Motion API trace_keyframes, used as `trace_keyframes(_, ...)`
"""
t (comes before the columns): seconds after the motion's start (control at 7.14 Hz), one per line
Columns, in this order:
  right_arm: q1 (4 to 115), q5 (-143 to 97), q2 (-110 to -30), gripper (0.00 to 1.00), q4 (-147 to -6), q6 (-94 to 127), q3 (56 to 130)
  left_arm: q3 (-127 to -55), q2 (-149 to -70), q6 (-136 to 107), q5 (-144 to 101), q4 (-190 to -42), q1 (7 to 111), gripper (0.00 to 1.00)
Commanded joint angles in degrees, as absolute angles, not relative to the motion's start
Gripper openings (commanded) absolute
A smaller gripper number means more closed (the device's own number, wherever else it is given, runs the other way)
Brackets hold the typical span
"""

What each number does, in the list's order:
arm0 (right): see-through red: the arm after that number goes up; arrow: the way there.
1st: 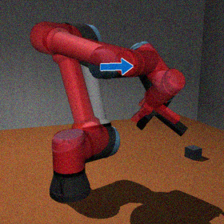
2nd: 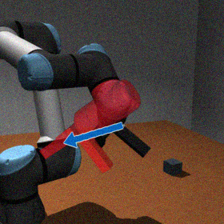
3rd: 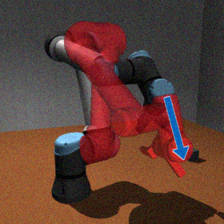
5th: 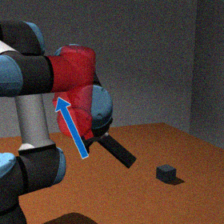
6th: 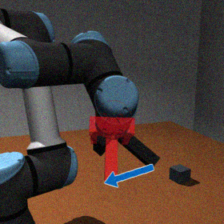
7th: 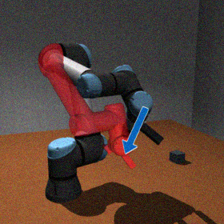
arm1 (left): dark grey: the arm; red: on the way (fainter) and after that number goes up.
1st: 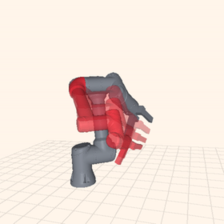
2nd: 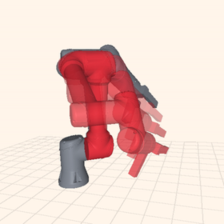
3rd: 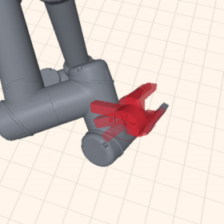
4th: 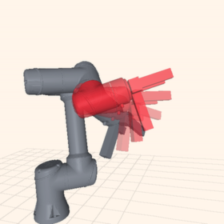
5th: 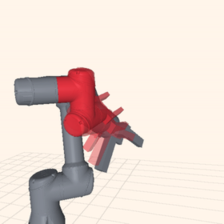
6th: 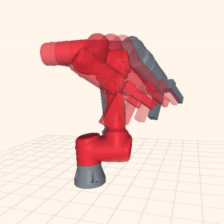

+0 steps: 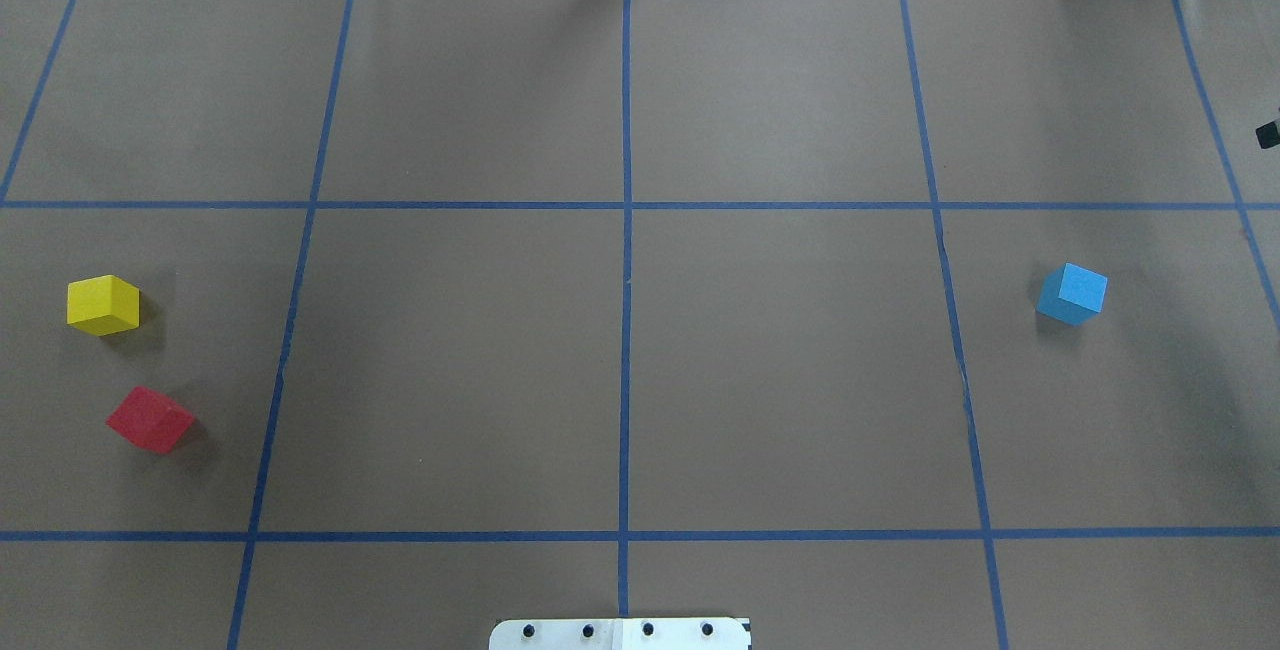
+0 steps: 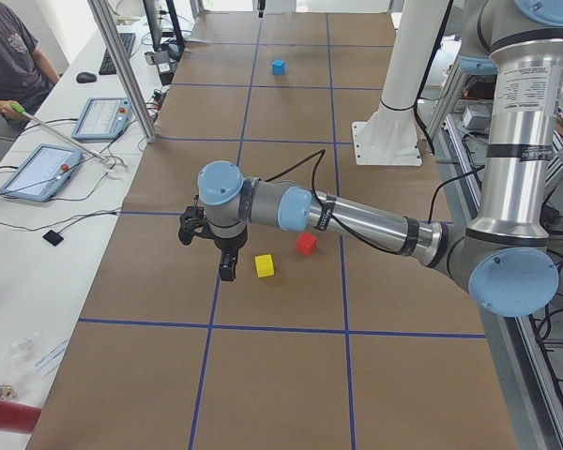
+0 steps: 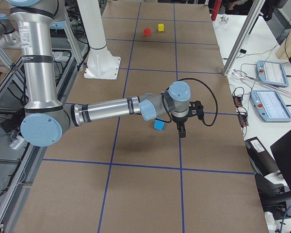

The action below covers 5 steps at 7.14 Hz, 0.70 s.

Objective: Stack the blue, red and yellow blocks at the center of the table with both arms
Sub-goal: 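Move the right gripper down over the blue cube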

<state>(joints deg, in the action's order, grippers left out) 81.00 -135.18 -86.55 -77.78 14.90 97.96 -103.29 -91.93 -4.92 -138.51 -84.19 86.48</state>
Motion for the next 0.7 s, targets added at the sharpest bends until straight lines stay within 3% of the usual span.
trace_keyframes(0.0,80.9,-135.2,-86.6,1.0,-77.8,14.9,98.1,-104.9,-92.0,-5.0,-138.3,-84.2,86.5,1.0)
trace_keyframes(0.56,80.9,-135.0,-86.6,1.0,-77.8,15.6,98.4,-106.0,-90.1,-5.0,-139.0,-84.6,86.5,1.0)
